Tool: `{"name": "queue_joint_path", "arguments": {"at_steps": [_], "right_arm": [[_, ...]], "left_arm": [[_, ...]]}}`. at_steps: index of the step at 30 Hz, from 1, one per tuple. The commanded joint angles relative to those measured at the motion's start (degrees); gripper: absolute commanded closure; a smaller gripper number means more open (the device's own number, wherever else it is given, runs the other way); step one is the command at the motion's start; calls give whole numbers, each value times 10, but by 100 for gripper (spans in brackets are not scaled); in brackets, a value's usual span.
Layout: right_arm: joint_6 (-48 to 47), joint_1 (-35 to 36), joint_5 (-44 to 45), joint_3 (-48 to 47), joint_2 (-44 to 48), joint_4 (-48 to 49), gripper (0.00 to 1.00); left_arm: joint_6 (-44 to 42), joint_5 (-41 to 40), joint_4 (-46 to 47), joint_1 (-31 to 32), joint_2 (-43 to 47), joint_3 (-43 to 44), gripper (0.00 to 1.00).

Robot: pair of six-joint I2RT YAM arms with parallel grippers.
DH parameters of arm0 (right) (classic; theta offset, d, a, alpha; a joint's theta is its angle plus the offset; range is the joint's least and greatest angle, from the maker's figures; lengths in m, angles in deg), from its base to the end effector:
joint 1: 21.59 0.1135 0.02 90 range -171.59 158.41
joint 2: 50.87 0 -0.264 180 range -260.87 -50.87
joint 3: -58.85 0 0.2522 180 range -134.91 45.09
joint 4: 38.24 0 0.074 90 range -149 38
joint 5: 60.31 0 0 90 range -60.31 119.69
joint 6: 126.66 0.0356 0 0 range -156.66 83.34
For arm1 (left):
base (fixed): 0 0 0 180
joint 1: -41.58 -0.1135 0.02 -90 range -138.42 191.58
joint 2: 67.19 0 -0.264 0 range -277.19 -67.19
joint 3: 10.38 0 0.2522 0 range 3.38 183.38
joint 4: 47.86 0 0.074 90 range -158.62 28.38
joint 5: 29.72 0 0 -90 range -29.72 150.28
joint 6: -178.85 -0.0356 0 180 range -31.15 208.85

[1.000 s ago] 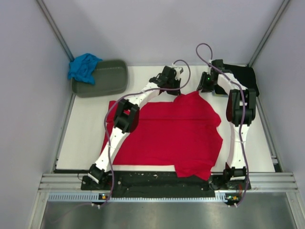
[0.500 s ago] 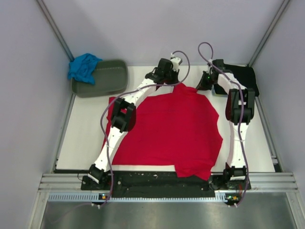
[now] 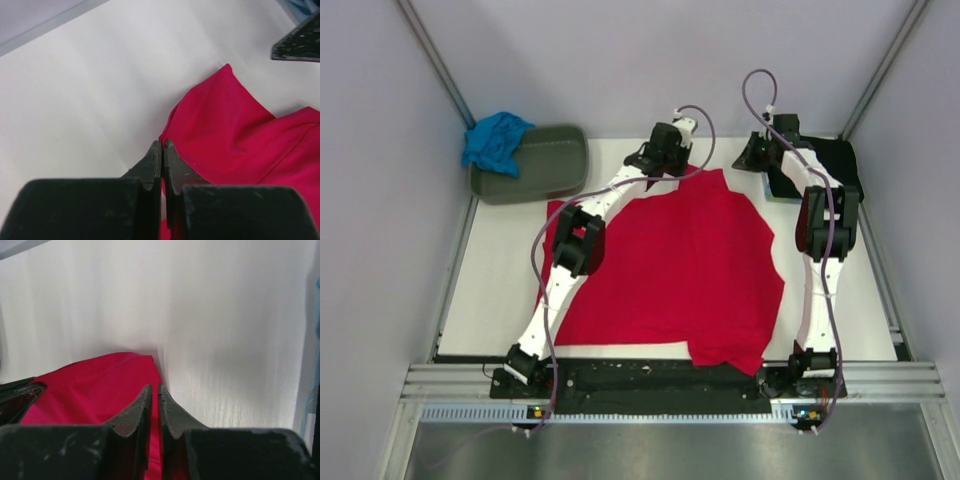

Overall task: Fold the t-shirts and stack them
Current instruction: Flatten out the tshirt

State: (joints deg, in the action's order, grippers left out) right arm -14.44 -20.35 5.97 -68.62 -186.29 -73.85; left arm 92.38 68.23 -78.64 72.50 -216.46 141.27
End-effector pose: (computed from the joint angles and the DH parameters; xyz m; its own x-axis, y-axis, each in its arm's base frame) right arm 0.5346 0.0259 0.1905 -0.7555 0.3299 -0.5660 -0.0276 0.8471 0.5307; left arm 0.5079 -0.3100 0.2069 -0.4450 0.1955 -0.8739 0.5870 0.8007 -0.1198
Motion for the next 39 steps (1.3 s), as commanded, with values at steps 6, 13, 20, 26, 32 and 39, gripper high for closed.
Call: {"name": "queue_joint_path", "arguments": {"at_steps": [6,13,20,26,32,39], "right_arm": [[-48,3,49,37,77,-14,66],[-124,4,199,174,238,-95,44],[-149,32,219,326,413,-182,42],[-161,98,183,404,551,-263,42],[-277,143,138,494,695,-266,42],[-464,178,53,591,846,-303,36]], "left_arm": [[6,-119,-2,-7,22,-10,48],[-77,-110,-17,-9,76,-9,23],[-228,1,-107,-8,272,-145,21],[-336,46,-315,-9,448,-317,26],[-418,28,-448,-11,660,-587,36],[-494,-3,-531,-10,875,-855,39]]}}
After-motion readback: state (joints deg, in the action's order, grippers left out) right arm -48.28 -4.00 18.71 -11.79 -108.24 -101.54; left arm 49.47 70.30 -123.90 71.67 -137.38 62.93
